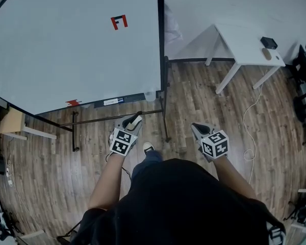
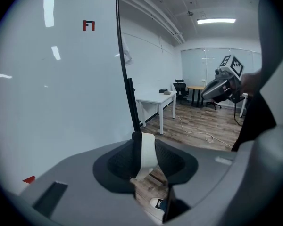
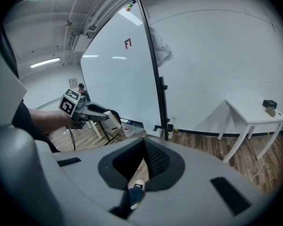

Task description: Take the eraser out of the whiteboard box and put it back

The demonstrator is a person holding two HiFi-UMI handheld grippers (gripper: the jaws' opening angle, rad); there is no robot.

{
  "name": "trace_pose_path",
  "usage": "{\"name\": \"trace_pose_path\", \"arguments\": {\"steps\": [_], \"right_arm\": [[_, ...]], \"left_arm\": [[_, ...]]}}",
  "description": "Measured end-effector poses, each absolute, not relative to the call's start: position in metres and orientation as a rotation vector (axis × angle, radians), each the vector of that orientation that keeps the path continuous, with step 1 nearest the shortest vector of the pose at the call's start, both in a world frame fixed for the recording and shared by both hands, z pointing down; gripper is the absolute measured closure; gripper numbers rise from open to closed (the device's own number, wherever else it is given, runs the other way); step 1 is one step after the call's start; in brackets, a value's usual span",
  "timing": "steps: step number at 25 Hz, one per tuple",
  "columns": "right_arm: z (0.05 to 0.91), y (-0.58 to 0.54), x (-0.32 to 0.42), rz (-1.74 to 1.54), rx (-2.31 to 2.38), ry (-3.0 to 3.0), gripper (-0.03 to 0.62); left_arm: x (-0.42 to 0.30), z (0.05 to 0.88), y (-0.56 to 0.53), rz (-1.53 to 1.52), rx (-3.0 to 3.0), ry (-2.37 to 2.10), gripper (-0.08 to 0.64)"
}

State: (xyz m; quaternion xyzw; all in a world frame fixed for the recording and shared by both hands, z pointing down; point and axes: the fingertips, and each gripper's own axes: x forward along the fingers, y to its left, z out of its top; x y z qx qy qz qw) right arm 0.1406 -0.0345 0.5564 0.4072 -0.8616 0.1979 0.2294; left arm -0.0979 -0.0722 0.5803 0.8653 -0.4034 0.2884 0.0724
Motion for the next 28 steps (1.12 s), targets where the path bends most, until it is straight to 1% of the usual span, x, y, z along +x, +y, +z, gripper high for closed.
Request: {"name": "trace_pose_path", "arguments": {"steps": [16,28], "right_arm": [[0.555,-0.022,0.139,0.536,1.125,-2.368,0.598],[0.558,-0.035,0.135,0.551,1.141,-2.366,0.598]], "left_arm": [[-0.101,0.581,-0.059,0.853,2.588,-1.206,0.416],[-0.091,0.564,-0.09,0.838,2.651,-1.184,0.416]]}}
